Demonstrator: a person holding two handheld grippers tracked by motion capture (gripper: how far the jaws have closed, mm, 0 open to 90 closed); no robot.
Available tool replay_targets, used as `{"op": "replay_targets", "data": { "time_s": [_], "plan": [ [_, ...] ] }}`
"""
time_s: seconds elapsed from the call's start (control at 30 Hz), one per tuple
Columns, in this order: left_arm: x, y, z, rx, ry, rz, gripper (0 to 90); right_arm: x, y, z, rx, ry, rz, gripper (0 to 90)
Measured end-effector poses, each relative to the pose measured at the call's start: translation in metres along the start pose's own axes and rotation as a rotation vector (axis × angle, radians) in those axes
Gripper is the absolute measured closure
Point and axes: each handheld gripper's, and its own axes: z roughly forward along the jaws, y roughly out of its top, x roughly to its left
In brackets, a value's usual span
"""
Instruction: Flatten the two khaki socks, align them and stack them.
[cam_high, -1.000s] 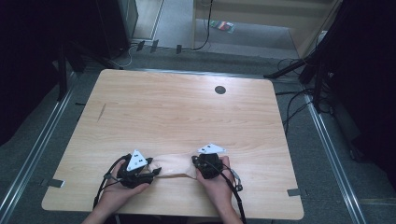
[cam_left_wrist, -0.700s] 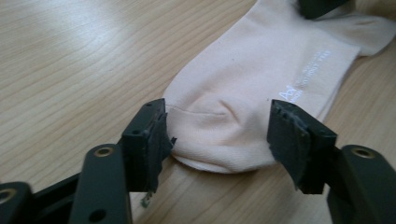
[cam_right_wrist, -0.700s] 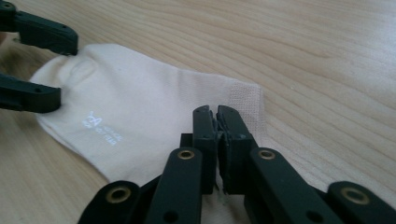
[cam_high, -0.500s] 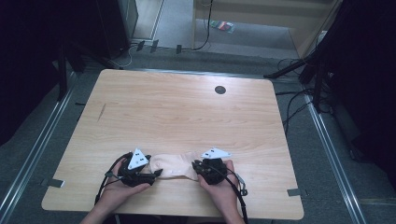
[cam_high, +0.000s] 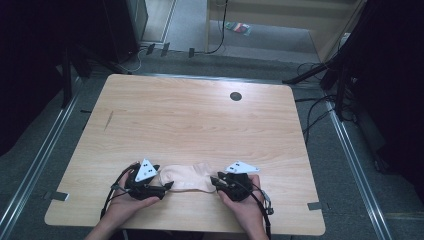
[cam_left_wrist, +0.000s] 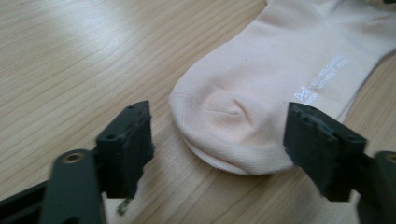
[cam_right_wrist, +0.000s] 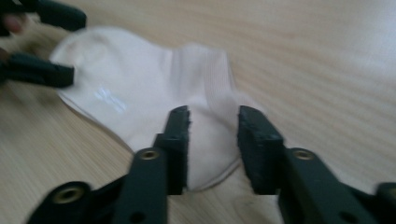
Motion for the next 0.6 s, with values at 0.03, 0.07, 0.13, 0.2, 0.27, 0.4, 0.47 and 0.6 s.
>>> {"op": "replay_targets", "data": {
  "time_s": [0.03, 0.07, 0.13, 0.2, 0.27, 0.4, 0.47, 0.6],
  "plan": [
    [0.002, -0.001, -0.002, -0.007, -0.001, -0.015, 16.3, -0.002, 0.001, -0.004, -0.033, -0.002, 0.003, 50.6],
    [0.004, -0.002, -0.004, -0.018, -0.007, -0.032, 14.5, -0.005, 0.002, -0.007, -0.057, -0.006, 0.01, 44.6],
    [0.008, -0.004, -0.01, -0.039, -0.009, -0.056, 13.4, -0.012, 0.004, -0.014, -0.101, -0.009, 0.04, 29.8],
    [0.013, -0.007, -0.018, -0.068, -0.016, -0.075, 10.6, -0.019, 0.005, -0.02, -0.125, -0.035, 0.062, 11.8],
    [0.021, -0.011, -0.026, -0.098, -0.01, -0.101, 8.5, -0.025, 0.004, -0.024, -0.126, -0.07, 0.055, 0.5],
    [0.037, -0.02, -0.039, -0.127, 0.054, -0.149, 8.4, -0.04, -0.006, -0.037, -0.158, -0.106, 0.054, 0.0],
    [0.047, -0.024, -0.048, -0.147, 0.084, -0.173, 8.4, -0.048, -0.013, -0.042, -0.166, -0.133, 0.068, 0.0],
    [0.063, -0.034, -0.064, -0.175, 0.134, -0.211, 8.4, -0.065, -0.025, -0.05, -0.172, -0.174, 0.077, 0.0]
  ]
}}
